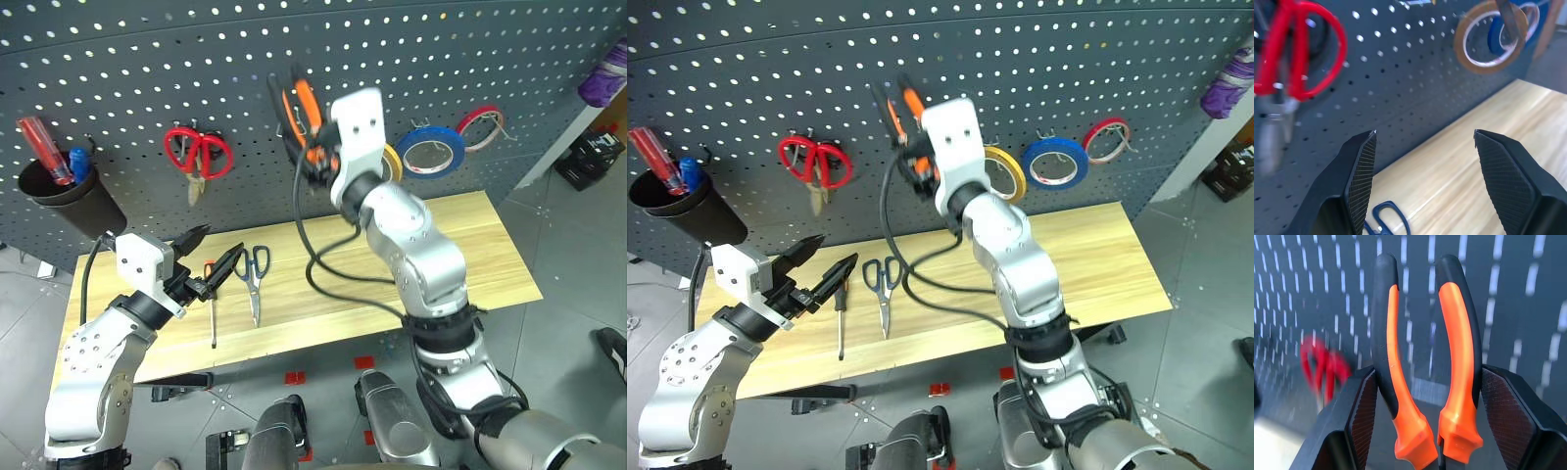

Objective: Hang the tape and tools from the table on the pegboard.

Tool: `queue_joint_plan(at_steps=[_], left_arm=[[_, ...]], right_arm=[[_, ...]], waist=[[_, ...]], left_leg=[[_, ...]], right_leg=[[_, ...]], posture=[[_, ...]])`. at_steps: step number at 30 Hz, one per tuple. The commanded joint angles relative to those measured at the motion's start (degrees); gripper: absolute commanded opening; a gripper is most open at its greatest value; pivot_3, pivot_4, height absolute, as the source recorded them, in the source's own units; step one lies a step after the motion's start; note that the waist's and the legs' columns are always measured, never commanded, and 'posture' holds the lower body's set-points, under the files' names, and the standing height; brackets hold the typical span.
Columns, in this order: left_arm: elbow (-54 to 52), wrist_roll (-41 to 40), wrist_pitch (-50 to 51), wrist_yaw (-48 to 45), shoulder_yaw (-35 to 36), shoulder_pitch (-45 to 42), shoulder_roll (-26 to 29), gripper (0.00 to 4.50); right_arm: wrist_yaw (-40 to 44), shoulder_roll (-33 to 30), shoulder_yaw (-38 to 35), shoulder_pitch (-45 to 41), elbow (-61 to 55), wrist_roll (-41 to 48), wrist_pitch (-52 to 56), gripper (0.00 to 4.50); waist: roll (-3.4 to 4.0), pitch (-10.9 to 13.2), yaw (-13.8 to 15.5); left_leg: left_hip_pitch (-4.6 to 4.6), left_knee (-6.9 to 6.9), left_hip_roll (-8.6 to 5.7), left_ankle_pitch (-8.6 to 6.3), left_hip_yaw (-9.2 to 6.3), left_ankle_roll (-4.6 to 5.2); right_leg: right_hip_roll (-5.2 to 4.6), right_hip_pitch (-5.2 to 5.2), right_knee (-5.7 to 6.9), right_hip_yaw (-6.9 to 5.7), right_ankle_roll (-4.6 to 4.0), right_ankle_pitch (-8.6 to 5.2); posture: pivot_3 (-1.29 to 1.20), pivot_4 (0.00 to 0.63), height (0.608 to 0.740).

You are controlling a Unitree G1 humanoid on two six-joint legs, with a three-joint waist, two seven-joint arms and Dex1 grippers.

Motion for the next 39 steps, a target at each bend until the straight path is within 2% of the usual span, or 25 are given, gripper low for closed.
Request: queue_joint_plan(at_steps=[1,10,14,16,24,32,39], left_arm=[[-4.7,-1.9,2.3,2.9,0.6,-2.2,-0.3,3.35],[-5.5,-2.4,7.8,10.0,-1.5,-11.6,-2.8,3.35],[-5.5,-1.5,8.6,11.2,-2.8,-13.0,-3.7,3.35],[-5.7,-1.4,8.9,11.6,-3.4,-13.7,-4.1,3.35],[-2.5,0.5,7.7,12.7,-5.4,-18.0,-5.8,3.35],[-2.1,1.4,7.3,12.8,-6.2,-18.7,-7.1,3.35],[-3.2,1.0,7.3,12.9,-5.1,-17.2,-7.2,3.35]], right_arm=[[-1.3,3.2,-1.7,-7.8,7.2,0.5,-12.1,2.89],[-3.7,4.0,-3.3,-23.3,35.8,-1.9,-38.1,2.89],[-5.9,4.2,-2.8,-25.7,46.0,-4.4,-48.7,2.89],[-6.8,4.1,-2.6,-26.4,50.0,-5.5,-52.8,2.89],[-10.1,2.2,-2.3,-28.1,63.4,-10.1,-62.7,2.89],[-12.9,-0.2,-2.1,-26.2,67.0,-13.6,-65.8,2.89],[-7.4,-1.1,-6.2,-22.4,51.7,-5.8,-60.2,2.89]], waist=[[0.0,0.0,0.4],[-0.03,0.0,0.6],[-0.07,0.1,0.8],[-0.38,0.7,1.2],[-0.74,3.0,3.9],[-0.77,3.5,5.6],[-0.82,4.0,6.8]], left_leg=[[0.0,0.02,0.0,0.0,0.0,0.0],[0.02,0.04,-0.03,0.03,0.02,-0.02],[0.03,0.04,-0.03,0.03,0.04,-0.04],[0.05,0.05,-0.03,0.04,0.05,-0.04],[0.04,0.07,0.06,0.2,0.03,-0.27],[0.0,0.07,0.12,0.26,0.06,-0.35],[-0.04,0.09,0.14,0.28,0.04,-0.38]], right_leg=[[0.0,0.0,0.02,0.0,0.0,0.0],[0.01,-0.03,0.18,0.0,-0.01,0.0],[0.01,-0.03,0.22,0.02,-0.01,0.0],[0.01,-0.02,0.22,0.02,-0.01,0.0],[0.05,-0.2,0.47,-0.05,-0.07,0.03],[0.06,-0.26,0.45,-0.1,-0.19,0.1],[0.06,-0.26,0.45,-0.16,-0.24,0.13]], posture=[[-0.23,0.286,0.74],[-0.2,0.298,0.74],[-0.17,0.32,0.74],[-0.16,0.336,0.74],[-0.12,0.384,0.74],[-0.12,0.391,0.74],[-0.12,0.385,0.74]])
